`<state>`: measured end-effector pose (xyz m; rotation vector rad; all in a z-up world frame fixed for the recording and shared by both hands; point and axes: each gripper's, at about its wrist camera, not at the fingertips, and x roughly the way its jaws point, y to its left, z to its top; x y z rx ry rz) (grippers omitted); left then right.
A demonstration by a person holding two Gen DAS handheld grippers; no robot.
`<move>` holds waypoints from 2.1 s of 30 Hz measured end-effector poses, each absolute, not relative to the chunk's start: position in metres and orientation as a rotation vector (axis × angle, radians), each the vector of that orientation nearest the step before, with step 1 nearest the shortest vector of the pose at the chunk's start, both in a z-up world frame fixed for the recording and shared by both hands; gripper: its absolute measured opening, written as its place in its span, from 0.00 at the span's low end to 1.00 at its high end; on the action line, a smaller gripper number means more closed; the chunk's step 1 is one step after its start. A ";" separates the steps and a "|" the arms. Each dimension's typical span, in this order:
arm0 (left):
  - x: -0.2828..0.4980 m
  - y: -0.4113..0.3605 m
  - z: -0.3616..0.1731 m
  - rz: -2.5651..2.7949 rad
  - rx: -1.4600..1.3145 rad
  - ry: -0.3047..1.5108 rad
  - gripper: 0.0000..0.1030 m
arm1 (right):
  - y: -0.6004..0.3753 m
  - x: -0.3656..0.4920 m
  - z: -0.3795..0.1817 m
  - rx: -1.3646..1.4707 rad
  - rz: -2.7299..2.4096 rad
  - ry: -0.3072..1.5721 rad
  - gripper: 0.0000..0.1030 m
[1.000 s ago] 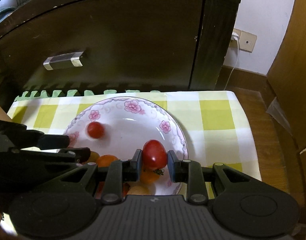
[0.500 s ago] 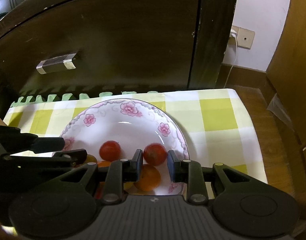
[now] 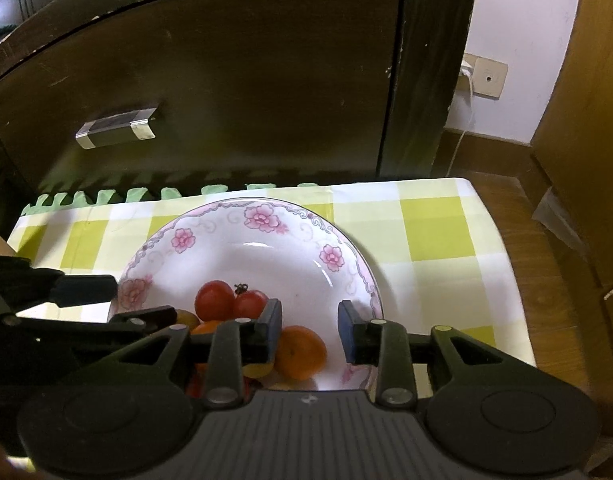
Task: Organize fruits
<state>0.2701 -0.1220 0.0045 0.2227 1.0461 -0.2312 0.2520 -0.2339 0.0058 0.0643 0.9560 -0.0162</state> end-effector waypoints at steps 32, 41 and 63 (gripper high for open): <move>0.218 -0.082 0.034 -0.154 0.194 0.987 0.83 | -0.212 0.199 0.038 0.029 -0.041 0.904 0.48; 0.196 -0.071 0.036 -0.146 0.167 0.980 0.92 | -0.212 0.172 0.042 0.036 -0.050 0.913 0.48; 0.119 -0.048 0.040 -0.113 0.182 0.910 1.00 | -0.199 0.082 0.050 0.090 -0.037 0.897 0.51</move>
